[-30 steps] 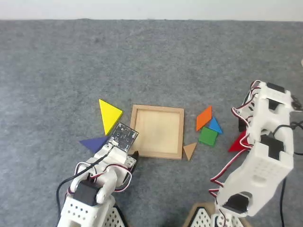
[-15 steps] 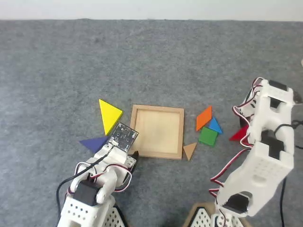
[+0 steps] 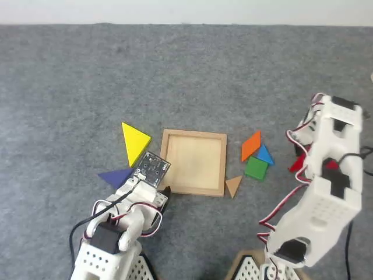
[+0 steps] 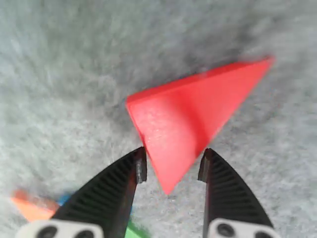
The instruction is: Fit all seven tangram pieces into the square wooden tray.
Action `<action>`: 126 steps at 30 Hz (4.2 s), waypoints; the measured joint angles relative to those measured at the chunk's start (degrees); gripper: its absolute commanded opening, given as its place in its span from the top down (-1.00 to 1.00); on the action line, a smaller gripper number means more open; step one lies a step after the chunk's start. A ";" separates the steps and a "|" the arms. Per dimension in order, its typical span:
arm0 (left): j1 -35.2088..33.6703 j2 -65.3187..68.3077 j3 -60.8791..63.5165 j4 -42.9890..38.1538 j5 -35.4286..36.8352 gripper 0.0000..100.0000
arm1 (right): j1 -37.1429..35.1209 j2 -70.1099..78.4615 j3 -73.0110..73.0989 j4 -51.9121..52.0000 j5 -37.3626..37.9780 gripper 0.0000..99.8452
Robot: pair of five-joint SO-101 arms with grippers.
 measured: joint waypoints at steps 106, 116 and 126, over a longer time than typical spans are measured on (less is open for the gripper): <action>-1.05 0.00 0.00 0.00 0.00 0.73 | 0.62 8.97 -45.71 22.77 62.15 0.60; -8.00 0.00 0.00 0.00 -0.44 0.73 | 6.15 15.21 -45.27 22.42 114.81 0.69; -12.75 0.00 0.00 0.00 -2.99 0.73 | 7.47 18.64 -45.27 21.63 120.70 0.67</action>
